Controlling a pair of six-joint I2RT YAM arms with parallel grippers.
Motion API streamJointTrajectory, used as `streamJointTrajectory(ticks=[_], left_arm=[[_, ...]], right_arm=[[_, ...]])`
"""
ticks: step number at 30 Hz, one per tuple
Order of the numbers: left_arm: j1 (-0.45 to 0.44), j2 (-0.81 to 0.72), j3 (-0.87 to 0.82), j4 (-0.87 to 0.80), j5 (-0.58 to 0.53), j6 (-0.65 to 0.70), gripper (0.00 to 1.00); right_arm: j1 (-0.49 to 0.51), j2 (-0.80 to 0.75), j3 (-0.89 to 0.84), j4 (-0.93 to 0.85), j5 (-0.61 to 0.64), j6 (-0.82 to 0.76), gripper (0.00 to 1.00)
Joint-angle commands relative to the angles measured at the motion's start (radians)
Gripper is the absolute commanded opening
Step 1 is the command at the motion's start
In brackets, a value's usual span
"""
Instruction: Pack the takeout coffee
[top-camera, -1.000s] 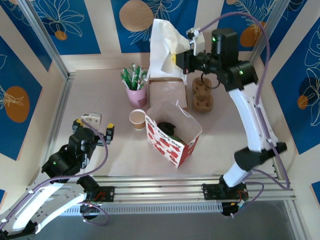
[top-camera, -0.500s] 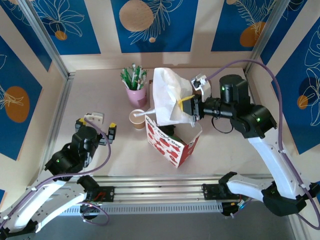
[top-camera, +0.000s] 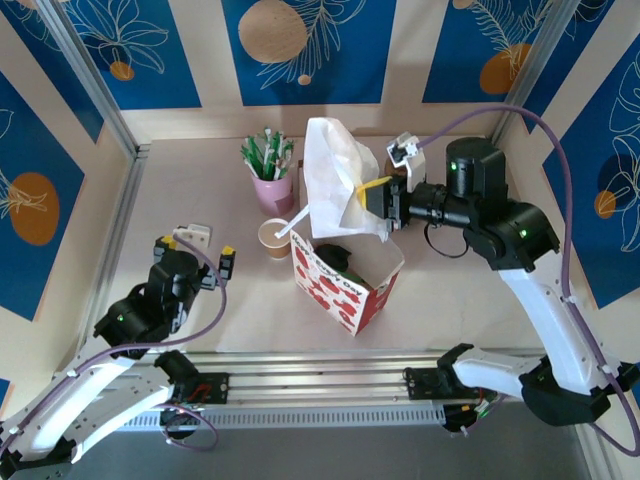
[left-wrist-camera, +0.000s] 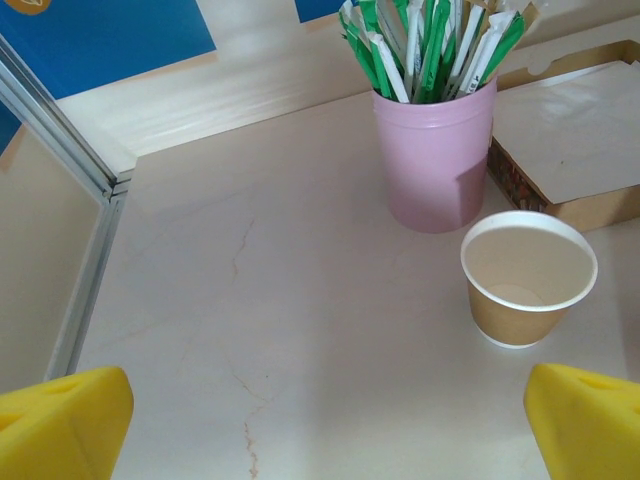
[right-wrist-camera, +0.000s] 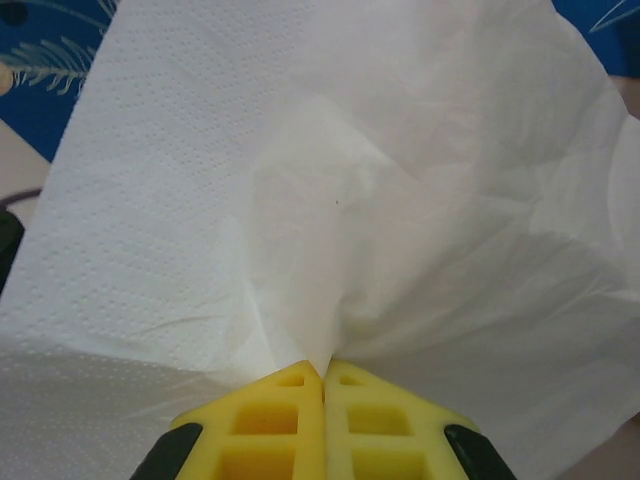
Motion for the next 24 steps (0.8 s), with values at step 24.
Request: streamJointTrajectory(ticks=[24], left_arm=[[0.013, -0.028, -0.006, 0.014, 0.008, 0.008, 1.00]], right_arm=[[0.066, 0.726, 0.816, -0.117, 0.126, -0.088, 0.00]])
